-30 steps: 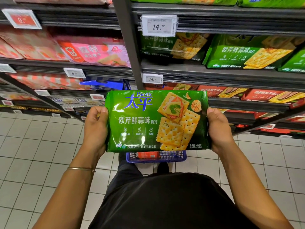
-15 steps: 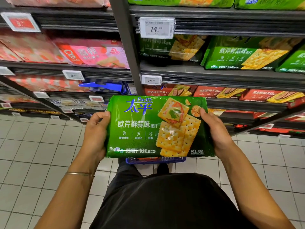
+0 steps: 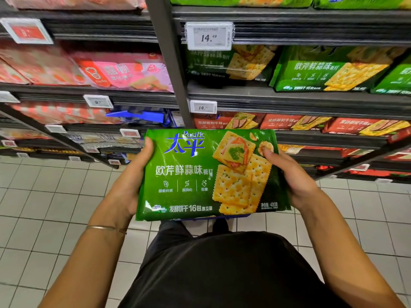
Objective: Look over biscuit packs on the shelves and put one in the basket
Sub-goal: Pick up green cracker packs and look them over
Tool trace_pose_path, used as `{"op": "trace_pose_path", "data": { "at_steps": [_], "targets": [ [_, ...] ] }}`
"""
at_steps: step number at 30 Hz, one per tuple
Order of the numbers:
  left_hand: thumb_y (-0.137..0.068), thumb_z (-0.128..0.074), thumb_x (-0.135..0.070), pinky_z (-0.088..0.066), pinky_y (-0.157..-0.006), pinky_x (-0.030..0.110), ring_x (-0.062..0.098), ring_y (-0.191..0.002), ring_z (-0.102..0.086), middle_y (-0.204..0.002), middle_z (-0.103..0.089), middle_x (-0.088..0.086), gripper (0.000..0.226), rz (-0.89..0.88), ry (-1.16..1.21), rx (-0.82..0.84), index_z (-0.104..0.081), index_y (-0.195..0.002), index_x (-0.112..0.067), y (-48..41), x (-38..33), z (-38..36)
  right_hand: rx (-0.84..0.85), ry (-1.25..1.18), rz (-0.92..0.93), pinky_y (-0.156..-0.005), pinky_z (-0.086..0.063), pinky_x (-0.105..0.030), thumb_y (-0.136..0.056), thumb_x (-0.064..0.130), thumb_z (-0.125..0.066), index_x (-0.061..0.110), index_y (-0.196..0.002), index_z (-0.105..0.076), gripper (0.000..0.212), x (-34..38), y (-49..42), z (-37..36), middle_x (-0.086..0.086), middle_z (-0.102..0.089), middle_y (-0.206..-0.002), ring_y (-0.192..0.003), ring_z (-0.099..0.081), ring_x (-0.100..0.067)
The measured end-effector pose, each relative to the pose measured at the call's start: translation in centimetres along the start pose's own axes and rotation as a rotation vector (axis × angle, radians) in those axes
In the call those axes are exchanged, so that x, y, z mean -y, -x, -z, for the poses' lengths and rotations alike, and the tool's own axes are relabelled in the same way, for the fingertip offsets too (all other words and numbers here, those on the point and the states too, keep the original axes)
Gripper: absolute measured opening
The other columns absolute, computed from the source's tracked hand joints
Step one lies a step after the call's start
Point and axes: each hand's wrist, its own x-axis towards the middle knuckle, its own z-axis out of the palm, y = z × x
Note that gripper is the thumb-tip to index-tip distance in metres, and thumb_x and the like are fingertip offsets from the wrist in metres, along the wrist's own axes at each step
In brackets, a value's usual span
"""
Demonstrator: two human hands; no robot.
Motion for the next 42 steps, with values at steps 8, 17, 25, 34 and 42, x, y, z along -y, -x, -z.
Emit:
{"op": "trace_pose_path", "data": {
  "at_steps": [8, 17, 25, 34, 42],
  "targets": [
    [-0.078, -0.077, -0.033, -0.065, -0.072, 0.046, 0.031, -0.087, -0.079, -0.104, -0.080, 0.015, 0.038, -0.128, -0.022, 0.022, -0.081, -0.110, -0.014, 0.1, 0.1, -1.2, -0.039, -0.002, 0.039, -0.085, -0.060, -0.040, -0.086, 0.041, -0.070, 0.024, -0.140, -0.060, 0.058, 0.3, -0.2, -0.2, -0.006, -0.074, -0.127, -0.114, -0.073, -0.027],
    [-0.085, -0.070, -0.037, -0.064, -0.074, 0.046, 0.031, -0.093, -0.079, -0.108, -0.080, 0.013, 0.033, -0.138, 0.136, 0.070, -0.084, -0.106, -0.015, 0.5, -0.4, -0.9, 0.006, -0.103, 0.031, -0.090, -0.061, -0.042, -0.101, 0.056, -0.051, 0.019, -0.135, -0.067, 0.053, 1.4, -0.2, 1.2, -0.015, -0.068, -0.137, -0.128, -0.065, -0.033],
    [-0.088, -0.066, -0.039, -0.063, -0.083, 0.052, 0.034, -0.107, -0.076, -0.125, -0.075, 0.014, 0.038, -0.244, 0.371, 0.049, -0.081, -0.114, -0.017, 0.2, 0.8, -2.7, 0.229, -0.459, -0.032, -0.110, -0.042, -0.058, -0.087, 0.079, -0.053, 0.010, -0.144, -0.056, 0.089, -0.8, -1.0, 0.0, -0.021, -0.050, -0.155, -0.142, -0.050, -0.042],
    [-0.072, -0.091, -0.027, -0.058, -0.097, 0.052, 0.033, -0.124, -0.068, -0.138, -0.068, 0.016, 0.070, -0.274, 0.299, 0.201, -0.068, -0.136, -0.012, -0.9, 2.5, -5.1, 0.124, -0.259, -0.001, -0.097, -0.056, -0.058, -0.094, 0.037, -0.070, 0.022, -0.152, -0.047, 0.065, -1.6, -2.4, -3.9, -0.014, -0.066, -0.140, -0.121, -0.068, -0.036],
    [-0.056, -0.101, -0.046, -0.056, -0.097, 0.045, 0.027, -0.127, -0.061, -0.144, -0.063, 0.009, 0.128, -0.284, 0.131, 0.226, -0.036, -0.159, -0.009, -0.9, 0.5, -2.0, 0.090, -0.217, 0.373, -0.103, -0.055, -0.052, -0.094, 0.001, -0.060, 0.022, -0.156, -0.039, 0.069, 0.3, -1.4, -2.1, -0.012, -0.059, -0.148, -0.135, -0.058, -0.035]
  ]
}}
